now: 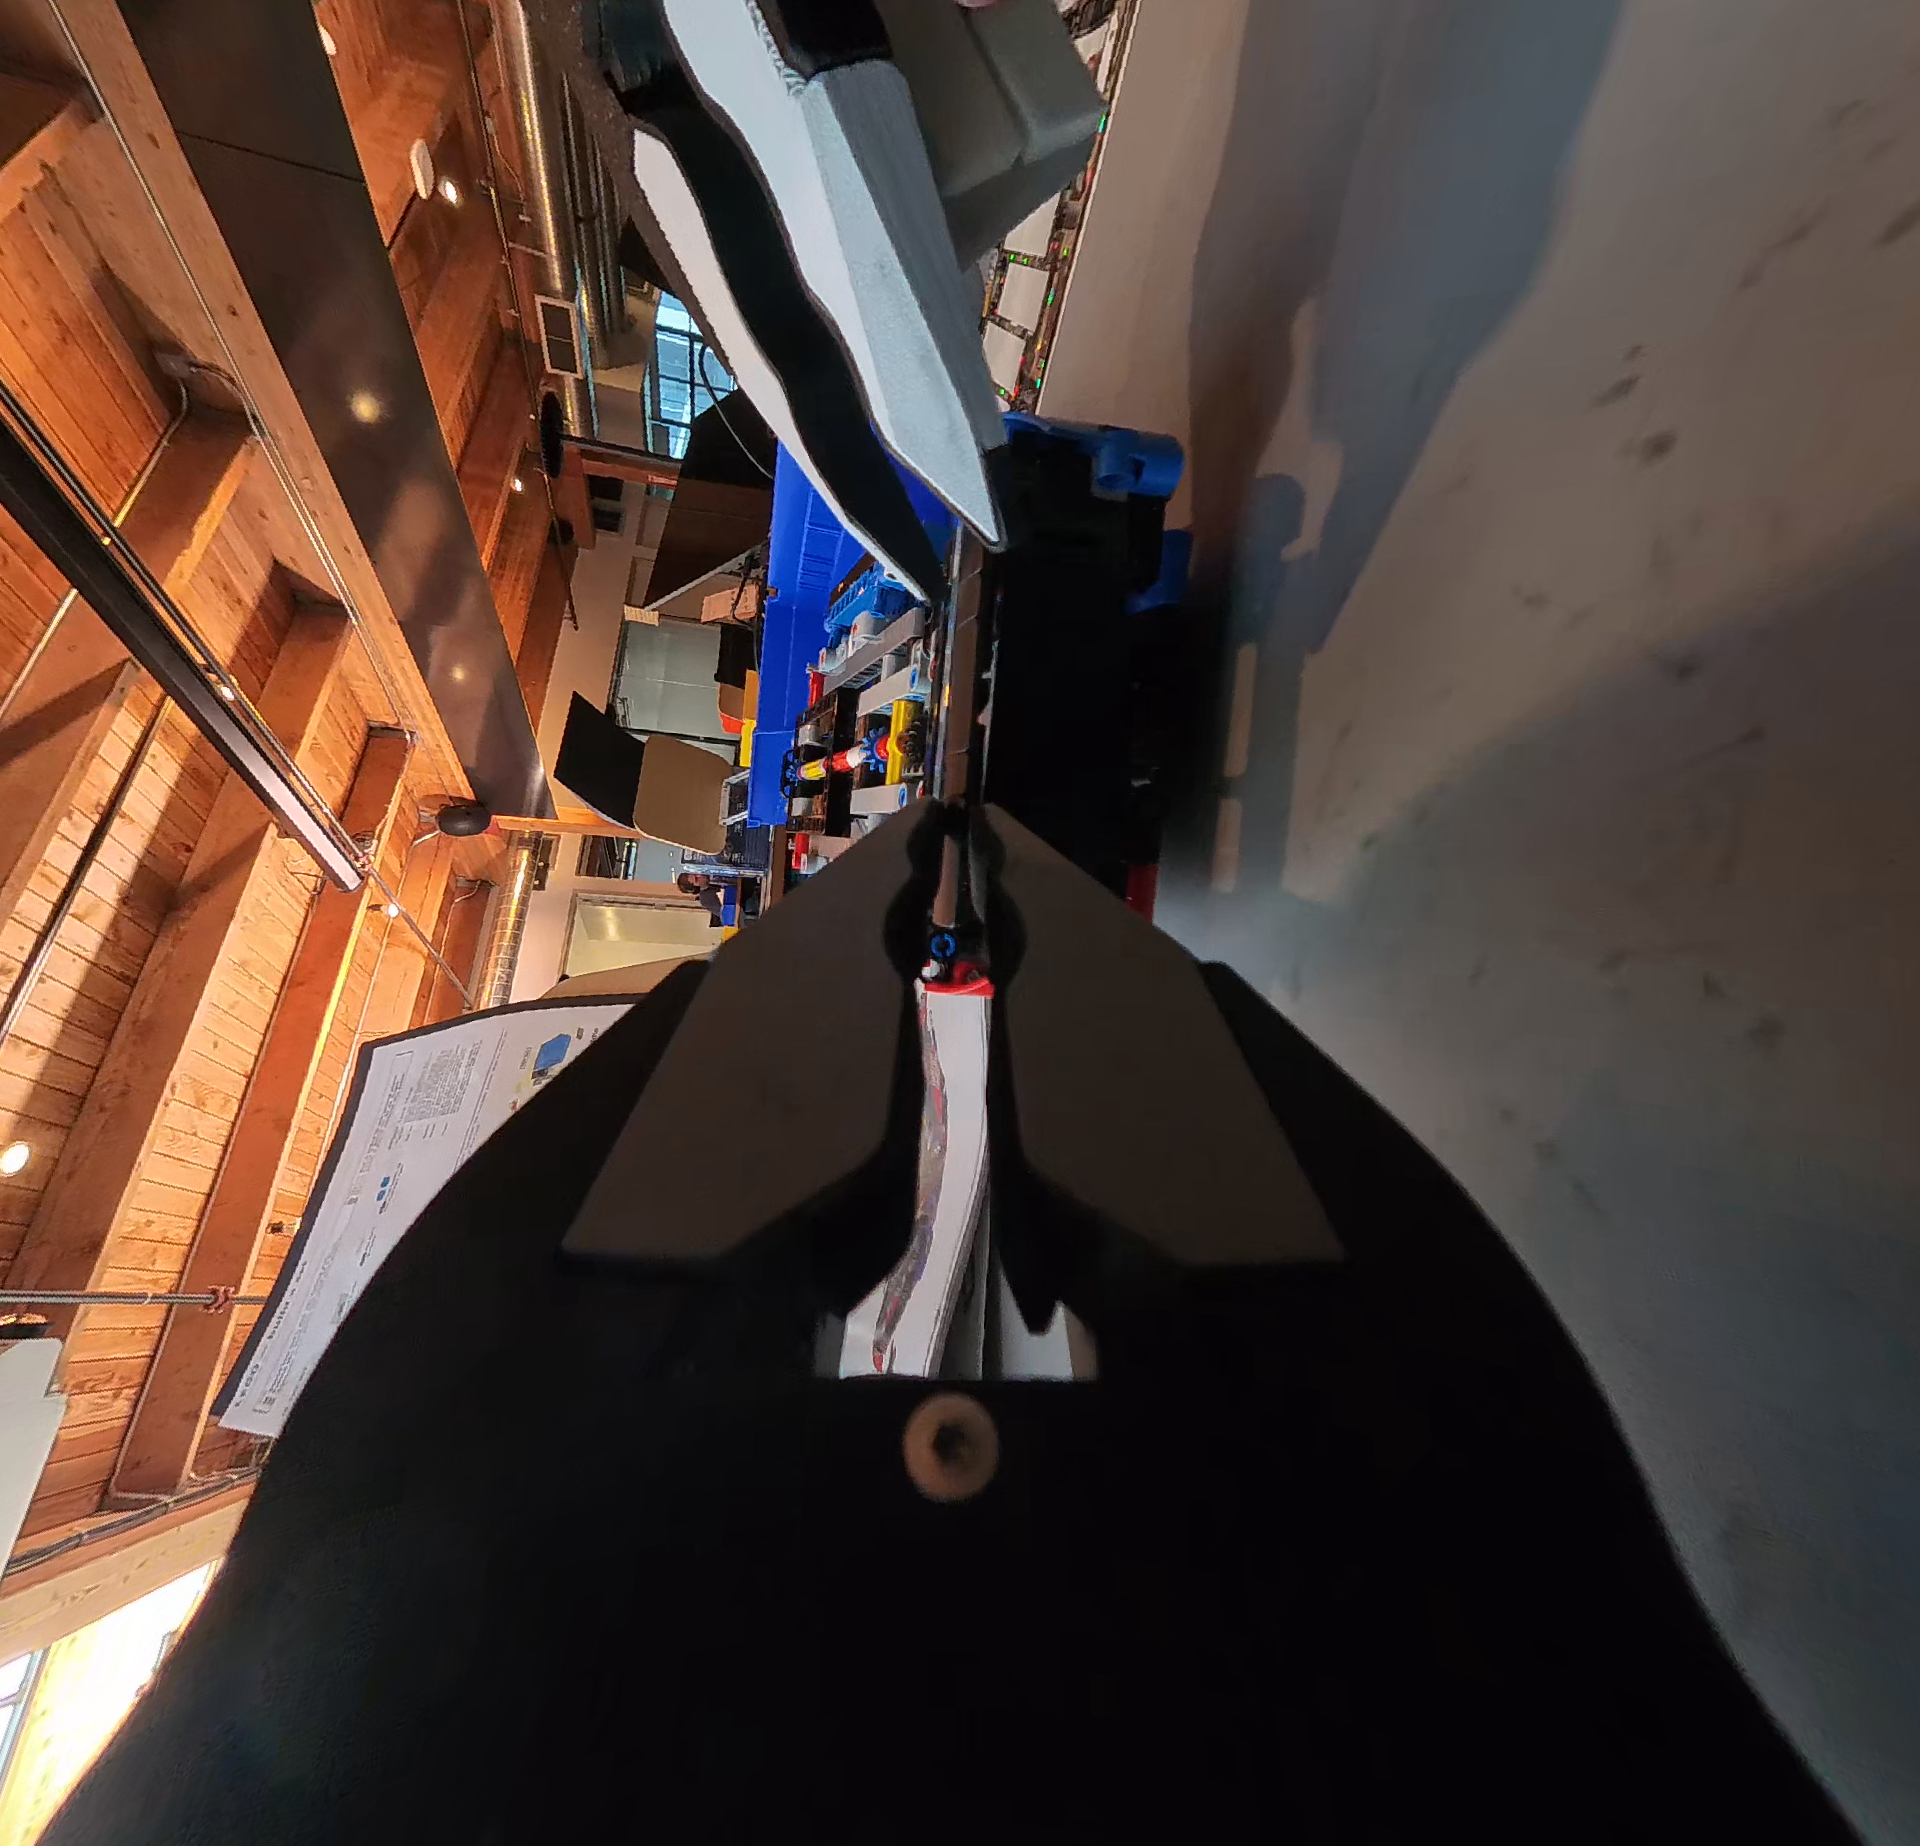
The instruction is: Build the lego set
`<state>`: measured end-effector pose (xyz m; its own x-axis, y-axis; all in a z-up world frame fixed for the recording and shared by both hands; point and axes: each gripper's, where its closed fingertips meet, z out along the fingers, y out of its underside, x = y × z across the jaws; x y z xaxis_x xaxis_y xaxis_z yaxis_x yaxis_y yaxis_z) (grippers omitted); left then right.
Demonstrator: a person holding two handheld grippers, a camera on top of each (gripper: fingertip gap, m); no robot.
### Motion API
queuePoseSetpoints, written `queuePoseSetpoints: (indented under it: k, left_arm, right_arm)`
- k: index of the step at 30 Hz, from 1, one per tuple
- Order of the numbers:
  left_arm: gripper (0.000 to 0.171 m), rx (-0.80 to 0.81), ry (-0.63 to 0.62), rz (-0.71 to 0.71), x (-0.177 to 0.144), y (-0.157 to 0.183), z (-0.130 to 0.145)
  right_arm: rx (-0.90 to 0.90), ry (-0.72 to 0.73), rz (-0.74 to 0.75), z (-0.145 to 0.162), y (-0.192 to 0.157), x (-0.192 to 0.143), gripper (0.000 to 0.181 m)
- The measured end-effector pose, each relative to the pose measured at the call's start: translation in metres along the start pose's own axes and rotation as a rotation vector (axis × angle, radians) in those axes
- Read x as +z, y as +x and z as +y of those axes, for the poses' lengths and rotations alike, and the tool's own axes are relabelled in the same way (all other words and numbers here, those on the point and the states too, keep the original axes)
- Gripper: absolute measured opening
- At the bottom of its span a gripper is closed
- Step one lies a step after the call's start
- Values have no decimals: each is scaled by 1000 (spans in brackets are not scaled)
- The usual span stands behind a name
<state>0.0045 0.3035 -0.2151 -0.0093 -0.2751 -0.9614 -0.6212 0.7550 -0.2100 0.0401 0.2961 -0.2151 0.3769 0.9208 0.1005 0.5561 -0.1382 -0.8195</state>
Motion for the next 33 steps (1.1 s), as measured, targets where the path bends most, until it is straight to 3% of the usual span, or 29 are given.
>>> queuePoseSetpoints:
  k: [33]
  left_arm:
    - [8, 16, 15, 14, 6, 2, -1]
  right_arm:
    - [21, 22, 29, 4, 7, -2, 44]
